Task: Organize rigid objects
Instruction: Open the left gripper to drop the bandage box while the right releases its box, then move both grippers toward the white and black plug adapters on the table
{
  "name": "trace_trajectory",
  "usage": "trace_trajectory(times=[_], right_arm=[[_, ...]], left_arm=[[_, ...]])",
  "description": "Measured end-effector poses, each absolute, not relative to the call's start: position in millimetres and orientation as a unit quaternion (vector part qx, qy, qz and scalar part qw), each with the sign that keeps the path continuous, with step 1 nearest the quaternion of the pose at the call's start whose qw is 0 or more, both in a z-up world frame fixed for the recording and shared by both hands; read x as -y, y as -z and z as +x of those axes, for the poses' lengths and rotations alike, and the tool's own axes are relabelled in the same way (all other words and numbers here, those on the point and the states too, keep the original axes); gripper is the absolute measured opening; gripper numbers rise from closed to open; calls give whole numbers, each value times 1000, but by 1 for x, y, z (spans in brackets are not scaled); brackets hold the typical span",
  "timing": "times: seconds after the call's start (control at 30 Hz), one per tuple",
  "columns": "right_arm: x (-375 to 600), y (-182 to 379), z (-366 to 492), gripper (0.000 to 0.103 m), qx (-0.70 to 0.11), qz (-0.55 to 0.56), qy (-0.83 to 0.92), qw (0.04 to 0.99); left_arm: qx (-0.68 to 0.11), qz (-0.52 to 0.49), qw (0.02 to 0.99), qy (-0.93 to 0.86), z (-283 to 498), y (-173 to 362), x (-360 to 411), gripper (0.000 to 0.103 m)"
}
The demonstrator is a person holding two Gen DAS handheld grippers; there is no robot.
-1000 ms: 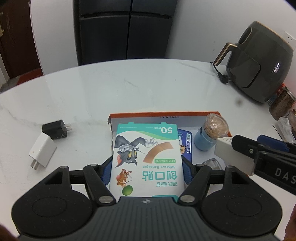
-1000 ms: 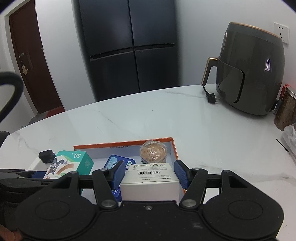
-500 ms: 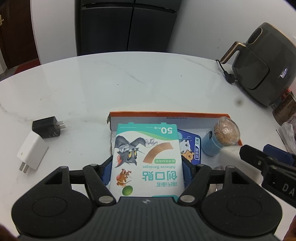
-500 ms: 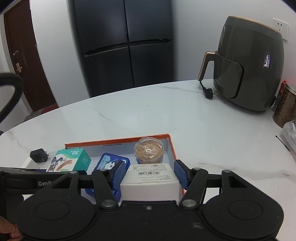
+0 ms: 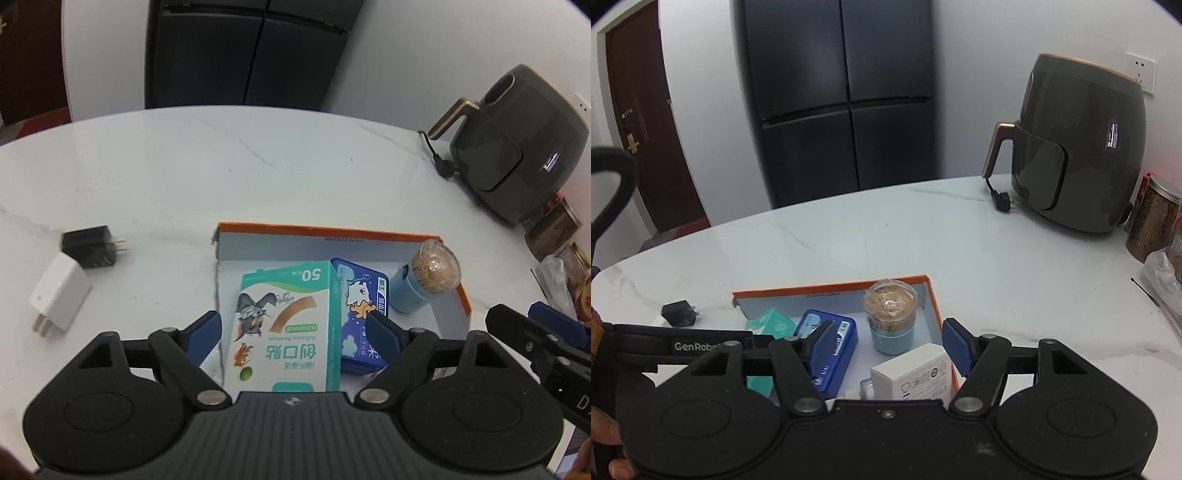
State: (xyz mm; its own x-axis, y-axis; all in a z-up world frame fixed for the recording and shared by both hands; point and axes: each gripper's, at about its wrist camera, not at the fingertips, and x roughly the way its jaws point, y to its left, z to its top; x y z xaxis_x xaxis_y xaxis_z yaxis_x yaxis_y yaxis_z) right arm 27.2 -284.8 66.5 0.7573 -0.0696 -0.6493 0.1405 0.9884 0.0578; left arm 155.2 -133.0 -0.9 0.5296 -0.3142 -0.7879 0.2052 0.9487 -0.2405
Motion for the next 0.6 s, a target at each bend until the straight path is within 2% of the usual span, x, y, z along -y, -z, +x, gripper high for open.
trace_trajectory(times=[0.4, 0.6], right_arm=[[253, -84, 11, 78, -327, 45, 7, 944], [227, -91, 8, 78, -320, 41, -31, 946]], left_arm=[[-439, -83, 890, 95, 107, -34, 85, 99], [-418, -97, 901, 56, 91, -58, 48, 99]])
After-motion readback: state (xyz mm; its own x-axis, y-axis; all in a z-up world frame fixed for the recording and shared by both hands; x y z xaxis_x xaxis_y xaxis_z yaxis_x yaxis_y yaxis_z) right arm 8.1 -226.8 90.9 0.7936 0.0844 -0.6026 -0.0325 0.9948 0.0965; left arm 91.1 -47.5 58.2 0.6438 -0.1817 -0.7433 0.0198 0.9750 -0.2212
